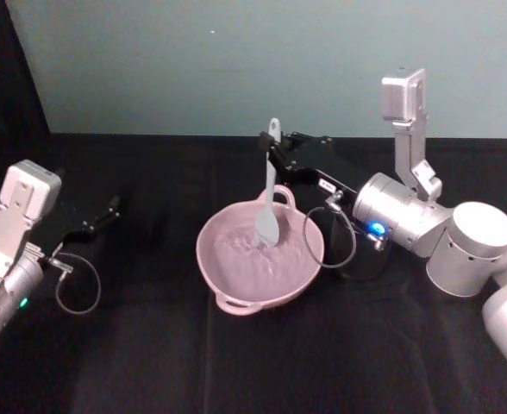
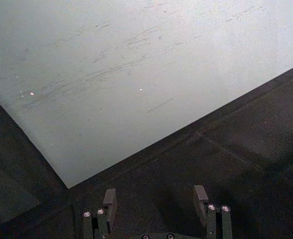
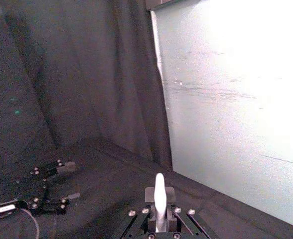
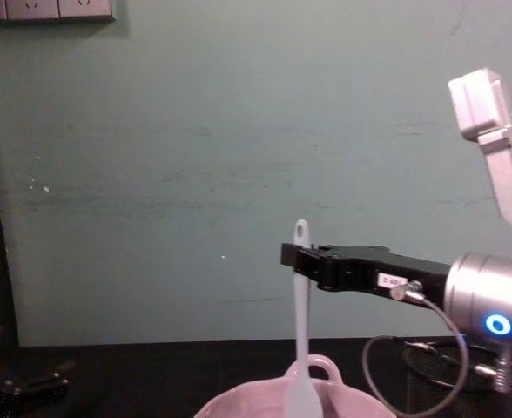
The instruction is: Use the one hand to pick up the spoon and stir the clear water in the bowl.
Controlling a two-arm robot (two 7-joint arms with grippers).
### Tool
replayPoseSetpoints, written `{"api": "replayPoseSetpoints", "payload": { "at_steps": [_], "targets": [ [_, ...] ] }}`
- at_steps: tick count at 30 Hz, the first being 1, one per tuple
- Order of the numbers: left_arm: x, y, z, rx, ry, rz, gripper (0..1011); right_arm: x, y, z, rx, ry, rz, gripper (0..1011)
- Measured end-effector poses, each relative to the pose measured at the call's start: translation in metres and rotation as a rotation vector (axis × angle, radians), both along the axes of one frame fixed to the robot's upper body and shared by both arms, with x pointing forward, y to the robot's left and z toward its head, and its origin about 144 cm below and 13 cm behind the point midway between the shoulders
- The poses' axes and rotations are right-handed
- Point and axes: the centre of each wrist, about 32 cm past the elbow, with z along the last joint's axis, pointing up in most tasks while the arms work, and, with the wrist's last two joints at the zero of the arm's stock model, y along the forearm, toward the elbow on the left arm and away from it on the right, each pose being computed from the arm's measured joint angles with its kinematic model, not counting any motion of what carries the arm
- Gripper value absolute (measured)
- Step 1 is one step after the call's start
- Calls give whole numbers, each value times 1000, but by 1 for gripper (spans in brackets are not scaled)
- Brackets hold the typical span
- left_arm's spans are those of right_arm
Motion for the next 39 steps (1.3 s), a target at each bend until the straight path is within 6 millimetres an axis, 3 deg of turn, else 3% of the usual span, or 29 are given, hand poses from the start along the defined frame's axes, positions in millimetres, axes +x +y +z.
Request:
{"api": "replayPoseSetpoints", "payload": {
  "at_steps": [10,23,31,39],
  "targets": [
    [0,0,0,0,0,0,1011,-24,-10,7,-52,-18,-9,114],
    [0,0,0,0,0,0,1011,-51,15,16,-77,-45,90,114],
    [0,0,0,0,0,0,1011,-41,31,13,-45,-41,124,114],
    [0,0,0,0,0,0,1011,-14,35,0,27,-24,94,114]
  ]
}}
